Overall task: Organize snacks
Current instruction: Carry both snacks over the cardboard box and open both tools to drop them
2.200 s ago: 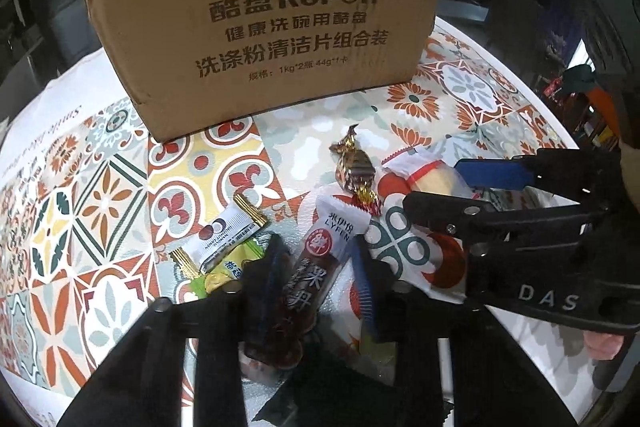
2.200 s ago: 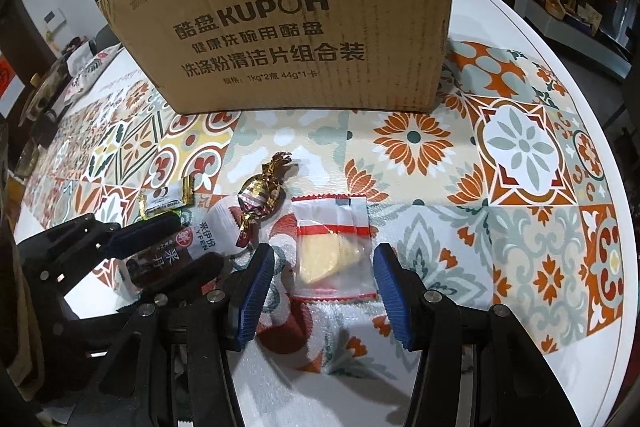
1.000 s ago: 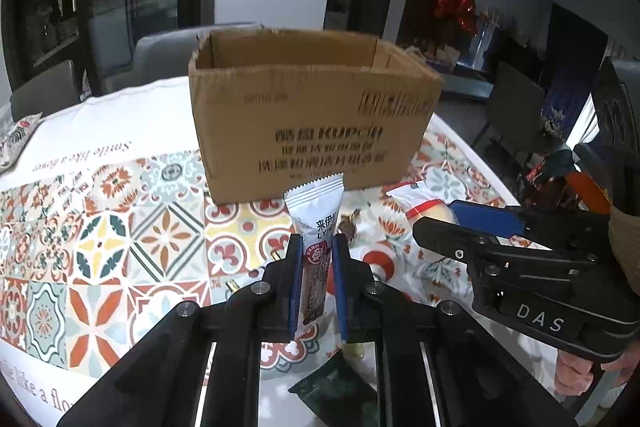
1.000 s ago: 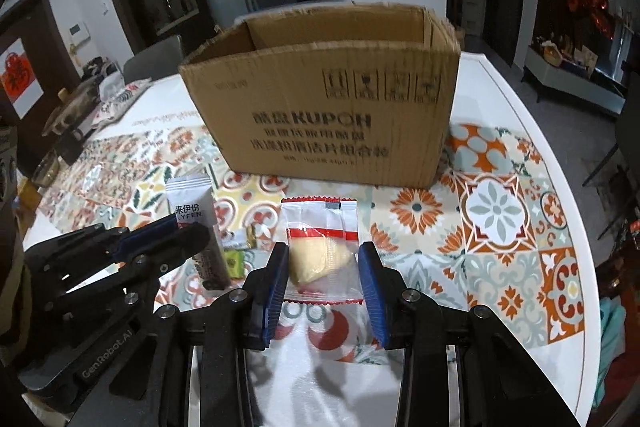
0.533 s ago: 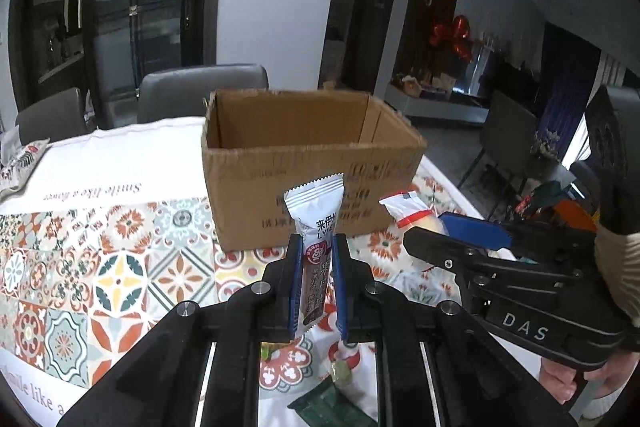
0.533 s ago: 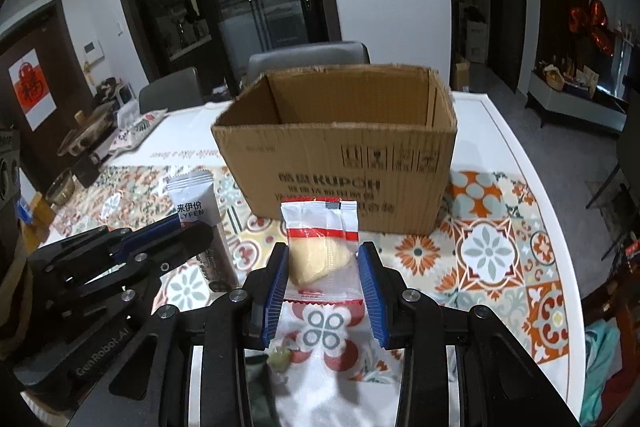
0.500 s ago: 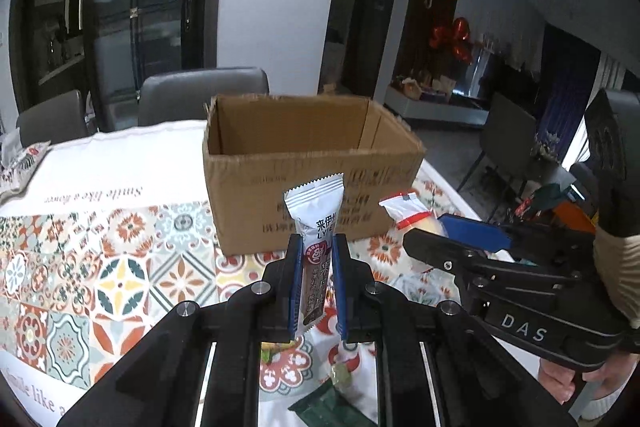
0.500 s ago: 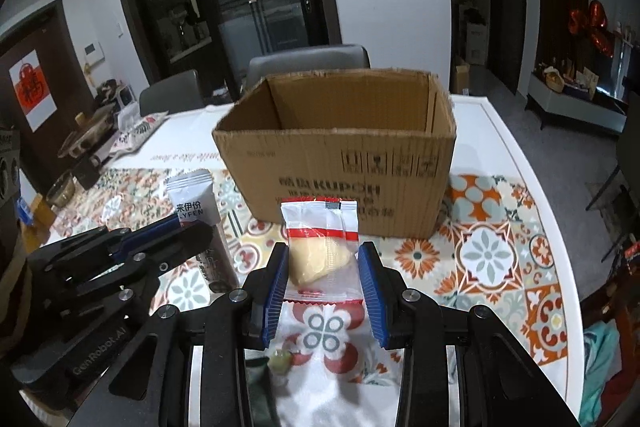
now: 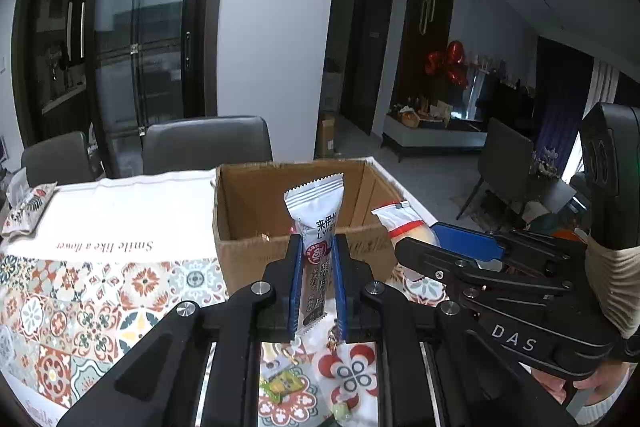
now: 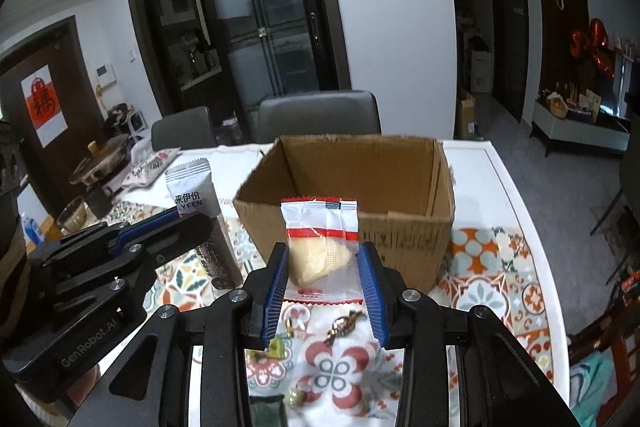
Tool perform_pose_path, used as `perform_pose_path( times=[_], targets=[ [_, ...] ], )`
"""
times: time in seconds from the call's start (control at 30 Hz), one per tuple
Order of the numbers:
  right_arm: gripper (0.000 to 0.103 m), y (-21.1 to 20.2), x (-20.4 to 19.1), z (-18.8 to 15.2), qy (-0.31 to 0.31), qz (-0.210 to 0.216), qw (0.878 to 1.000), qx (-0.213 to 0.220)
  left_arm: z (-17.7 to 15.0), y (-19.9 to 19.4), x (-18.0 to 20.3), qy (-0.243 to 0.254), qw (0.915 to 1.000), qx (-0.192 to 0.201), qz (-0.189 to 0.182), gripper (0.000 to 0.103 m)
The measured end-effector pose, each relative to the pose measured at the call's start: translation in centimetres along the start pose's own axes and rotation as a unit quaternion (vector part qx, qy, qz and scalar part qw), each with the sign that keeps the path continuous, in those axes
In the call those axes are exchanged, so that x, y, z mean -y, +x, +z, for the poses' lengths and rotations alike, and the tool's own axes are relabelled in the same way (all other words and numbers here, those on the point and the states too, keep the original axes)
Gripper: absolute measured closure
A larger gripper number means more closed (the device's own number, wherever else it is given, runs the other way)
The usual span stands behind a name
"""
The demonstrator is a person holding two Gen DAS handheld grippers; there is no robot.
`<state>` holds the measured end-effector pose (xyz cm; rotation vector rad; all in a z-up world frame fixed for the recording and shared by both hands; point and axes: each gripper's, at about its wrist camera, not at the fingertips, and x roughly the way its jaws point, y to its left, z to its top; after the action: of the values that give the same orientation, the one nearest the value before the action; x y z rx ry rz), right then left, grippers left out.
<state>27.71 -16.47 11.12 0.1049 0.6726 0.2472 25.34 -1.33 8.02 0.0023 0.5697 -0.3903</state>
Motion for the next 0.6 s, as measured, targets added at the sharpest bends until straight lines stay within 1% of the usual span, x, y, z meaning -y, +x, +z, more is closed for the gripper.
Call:
perform_pose_path(
  times=[0.23,0.3,0.43,0.53,0.6],
  targets=[
    [0.066,0.6,-0.1,2.4,-0.013,-0.001,1.0,0.003,2.5,0.5,-0.3,0.008,0.9999,0.012,0.008,0.088],
    [0.066,1.0,0.0,3.2,-0.013,-0.002,1.0,0.006,3.1,0.8,-0.6,0.003,0.9999,0.012,0.008,0.088],
    [0.066,1.9,0.4,4.9,-0.012,-0.002,1.0,0.003,4.6,2.1,-0.9,0.007,0.9999,0.005,0.011,0.088],
    [0.066,2.6,1.0,6.2,-0.015,-0.009,1.0,-0.005,5.7,3.3,-1.3,0.004,0.9999,-0.003,0.012,0.088],
    [0.066,3.3,1.4,7.1,-0.016,-0.017,1.0,-0.014,6.4,4.3,-1.7,-0.002,0.9999,-0.011,0.007,0.088]
  ],
)
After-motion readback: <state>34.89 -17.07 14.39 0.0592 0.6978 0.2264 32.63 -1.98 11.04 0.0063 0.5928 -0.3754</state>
